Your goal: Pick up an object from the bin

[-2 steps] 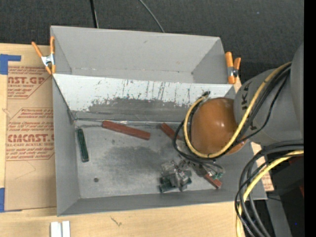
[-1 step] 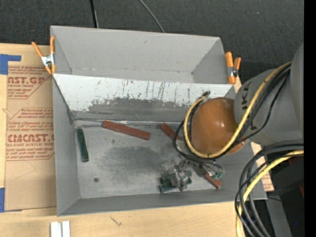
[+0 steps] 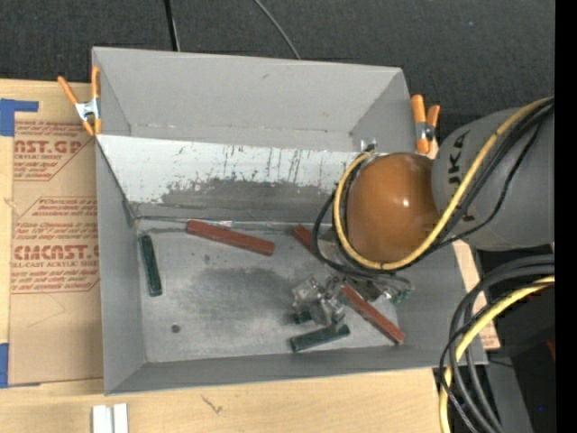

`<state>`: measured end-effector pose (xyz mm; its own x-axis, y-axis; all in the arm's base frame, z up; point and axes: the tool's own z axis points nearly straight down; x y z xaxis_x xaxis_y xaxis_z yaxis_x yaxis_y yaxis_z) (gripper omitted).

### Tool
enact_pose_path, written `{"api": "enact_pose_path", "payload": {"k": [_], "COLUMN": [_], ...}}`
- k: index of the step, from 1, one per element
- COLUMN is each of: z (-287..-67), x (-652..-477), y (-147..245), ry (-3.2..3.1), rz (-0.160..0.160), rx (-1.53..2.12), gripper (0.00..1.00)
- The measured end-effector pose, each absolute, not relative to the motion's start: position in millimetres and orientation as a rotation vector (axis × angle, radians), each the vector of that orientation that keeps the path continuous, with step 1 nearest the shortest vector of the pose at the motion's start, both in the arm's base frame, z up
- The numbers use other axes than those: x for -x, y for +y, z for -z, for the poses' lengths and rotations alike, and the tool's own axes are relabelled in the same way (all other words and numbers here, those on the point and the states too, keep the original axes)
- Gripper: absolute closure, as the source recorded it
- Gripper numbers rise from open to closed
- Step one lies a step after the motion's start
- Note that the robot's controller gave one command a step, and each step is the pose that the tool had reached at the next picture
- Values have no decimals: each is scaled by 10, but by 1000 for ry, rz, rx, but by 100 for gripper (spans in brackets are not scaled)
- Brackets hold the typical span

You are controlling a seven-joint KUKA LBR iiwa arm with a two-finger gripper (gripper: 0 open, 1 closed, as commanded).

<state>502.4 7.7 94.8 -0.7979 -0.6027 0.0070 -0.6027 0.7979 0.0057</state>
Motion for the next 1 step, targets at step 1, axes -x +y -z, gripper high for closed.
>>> {"api": "enact_pose_path", "payload": {"k": [1], "z": [-2939], "x": [-4957], "y": [-29], "ry": [-3009], "rz": [-4], "rx": [-940], "gripper": [100]}}
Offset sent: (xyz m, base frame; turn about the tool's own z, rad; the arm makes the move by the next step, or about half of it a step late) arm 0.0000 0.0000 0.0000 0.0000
